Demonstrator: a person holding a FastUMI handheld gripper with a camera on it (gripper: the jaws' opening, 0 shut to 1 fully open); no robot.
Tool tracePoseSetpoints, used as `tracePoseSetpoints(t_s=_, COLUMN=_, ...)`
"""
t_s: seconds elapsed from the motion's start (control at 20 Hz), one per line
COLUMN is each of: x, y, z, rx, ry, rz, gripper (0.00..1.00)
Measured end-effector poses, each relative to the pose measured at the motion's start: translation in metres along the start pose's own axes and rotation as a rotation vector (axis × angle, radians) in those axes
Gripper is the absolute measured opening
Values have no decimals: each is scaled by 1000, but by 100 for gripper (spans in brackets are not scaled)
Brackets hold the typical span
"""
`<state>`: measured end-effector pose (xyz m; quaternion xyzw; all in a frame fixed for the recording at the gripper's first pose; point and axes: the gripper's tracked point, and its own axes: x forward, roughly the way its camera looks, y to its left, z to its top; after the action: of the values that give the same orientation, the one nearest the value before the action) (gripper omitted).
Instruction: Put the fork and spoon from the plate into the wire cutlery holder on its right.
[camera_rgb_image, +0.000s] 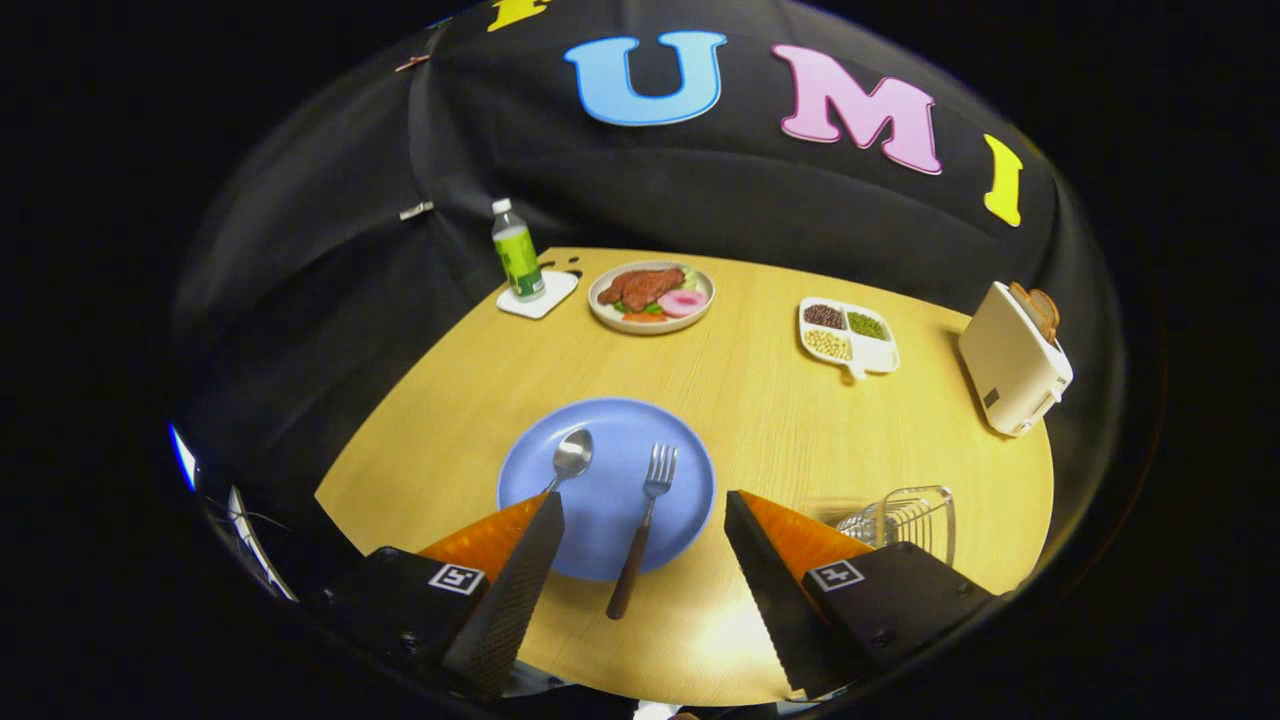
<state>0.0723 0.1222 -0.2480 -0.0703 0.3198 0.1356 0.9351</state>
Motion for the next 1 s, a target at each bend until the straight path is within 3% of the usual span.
tracePoseSetpoints(t_s=0.25, x=38, y=7, z=-34, rx=-24, ry=129, rz=14, gripper=87)
tracePoseSetpoints(t_s=0.4, x=57, y=5, z=-45, rx=-10, ry=183, rz=7, gripper=83)
tracePoseSetpoints(t_s=0.6, x=74, y=0, z=-55, rx=9, ry=245, rz=-8, gripper=66)
tracePoseSetpoints(t_s=0.65, x=77, y=-1, z=-59, rx=14, ry=271, rz=-14, gripper=57)
tracePoseSetpoints(t_s=0.75, x=80, y=-1, z=-64, rx=26, ry=308, rz=-18, gripper=51)
tracePoseSetpoints(t_s=0.95, x=85, y=1, z=-70, rx=52, ry=354, rz=-21, gripper=27)
tracePoseSetpoints(t_s=1.0, x=86, y=-1, z=-70, rx=61, ry=364, rz=-31, gripper=27)
